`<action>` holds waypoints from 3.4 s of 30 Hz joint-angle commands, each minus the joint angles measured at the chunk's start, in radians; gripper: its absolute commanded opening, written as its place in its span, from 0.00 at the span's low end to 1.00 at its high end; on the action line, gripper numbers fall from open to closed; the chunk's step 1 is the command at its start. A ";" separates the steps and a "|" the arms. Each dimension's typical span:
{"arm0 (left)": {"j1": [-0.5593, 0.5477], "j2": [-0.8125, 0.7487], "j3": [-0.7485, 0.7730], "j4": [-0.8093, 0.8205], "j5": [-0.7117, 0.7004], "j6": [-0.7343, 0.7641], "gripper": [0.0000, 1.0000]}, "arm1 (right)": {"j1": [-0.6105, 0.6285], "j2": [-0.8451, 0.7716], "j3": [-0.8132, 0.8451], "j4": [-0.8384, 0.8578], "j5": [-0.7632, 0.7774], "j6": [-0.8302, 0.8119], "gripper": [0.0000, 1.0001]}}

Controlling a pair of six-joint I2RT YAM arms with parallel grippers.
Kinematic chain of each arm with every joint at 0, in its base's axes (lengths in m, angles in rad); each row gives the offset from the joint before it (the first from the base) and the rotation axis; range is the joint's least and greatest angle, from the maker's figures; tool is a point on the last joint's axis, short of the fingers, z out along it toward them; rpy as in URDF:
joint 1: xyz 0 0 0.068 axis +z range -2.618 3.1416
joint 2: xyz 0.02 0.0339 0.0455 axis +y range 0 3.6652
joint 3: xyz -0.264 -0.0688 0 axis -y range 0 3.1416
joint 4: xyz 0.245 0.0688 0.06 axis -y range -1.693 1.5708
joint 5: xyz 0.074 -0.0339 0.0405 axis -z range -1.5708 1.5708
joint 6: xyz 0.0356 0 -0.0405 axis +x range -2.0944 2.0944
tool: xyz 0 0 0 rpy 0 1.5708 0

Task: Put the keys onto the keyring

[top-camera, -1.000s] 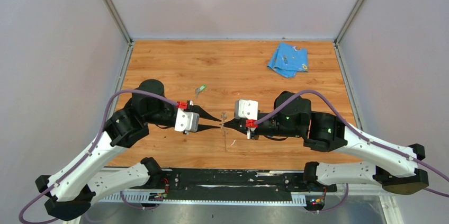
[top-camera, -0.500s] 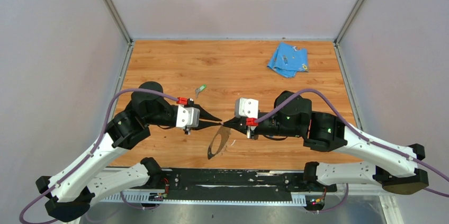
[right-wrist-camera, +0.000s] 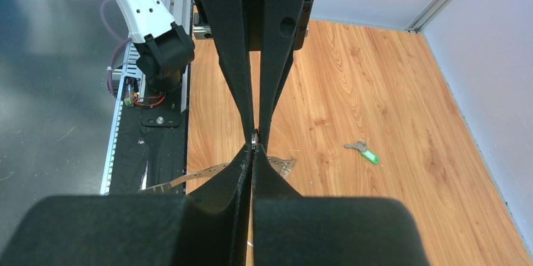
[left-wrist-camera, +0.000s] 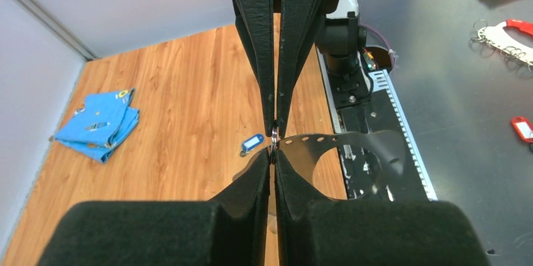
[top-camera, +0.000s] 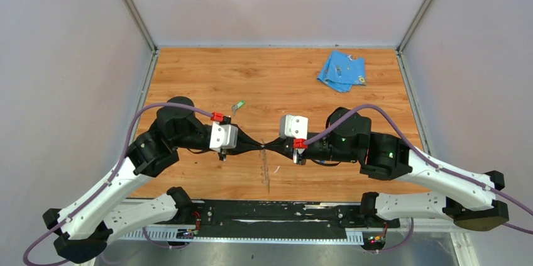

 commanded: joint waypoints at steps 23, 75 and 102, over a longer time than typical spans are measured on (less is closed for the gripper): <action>-0.006 0.029 0.041 0.006 -0.034 -0.107 0.00 | 0.007 -0.002 0.030 0.003 0.028 0.035 0.22; -0.006 -0.095 -0.067 -0.066 0.052 0.214 0.00 | -0.560 0.362 -0.560 0.040 0.350 0.532 0.44; -0.006 -0.084 -0.054 -0.049 0.029 0.196 0.00 | -0.554 0.365 -0.552 0.146 0.215 0.597 0.01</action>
